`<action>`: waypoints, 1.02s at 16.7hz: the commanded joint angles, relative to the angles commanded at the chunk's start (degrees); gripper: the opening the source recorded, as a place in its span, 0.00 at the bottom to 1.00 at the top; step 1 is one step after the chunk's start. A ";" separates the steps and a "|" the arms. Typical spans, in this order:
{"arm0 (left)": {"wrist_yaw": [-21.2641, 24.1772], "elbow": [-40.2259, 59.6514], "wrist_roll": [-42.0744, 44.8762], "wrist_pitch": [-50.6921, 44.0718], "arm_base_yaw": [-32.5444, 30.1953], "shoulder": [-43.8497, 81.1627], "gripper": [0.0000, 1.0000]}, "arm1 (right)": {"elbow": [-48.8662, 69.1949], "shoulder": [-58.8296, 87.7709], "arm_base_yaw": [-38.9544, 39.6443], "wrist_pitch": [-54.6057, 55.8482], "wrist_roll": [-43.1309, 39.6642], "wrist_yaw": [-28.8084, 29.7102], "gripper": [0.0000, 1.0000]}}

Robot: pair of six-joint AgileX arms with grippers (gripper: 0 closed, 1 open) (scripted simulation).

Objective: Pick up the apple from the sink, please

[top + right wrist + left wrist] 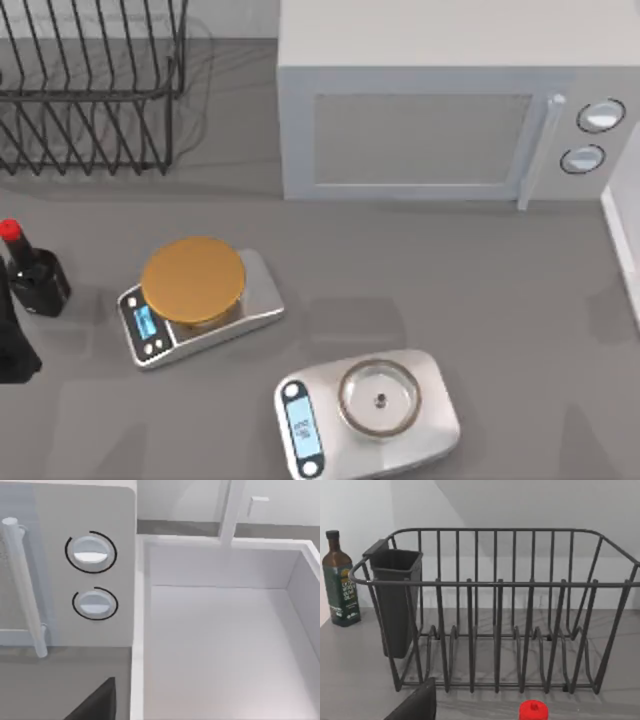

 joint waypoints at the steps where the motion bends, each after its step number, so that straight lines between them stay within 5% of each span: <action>1: 0.00 0.00 0.00 0.00 0.00 0.00 1.00 | 4.26 5.51 -0.71 -2.81 -0.66 0.01 1.00; 11: 0.00 0.00 0.00 0.00 0.00 0.00 1.00 | 49.17 67.47 -8.13 -32.27 -7.57 0.07 1.00; 17: 0.00 0.00 0.00 0.00 0.00 0.00 1.00 | 66.40 91.07 -11.00 -43.66 -10.25 0.10 1.00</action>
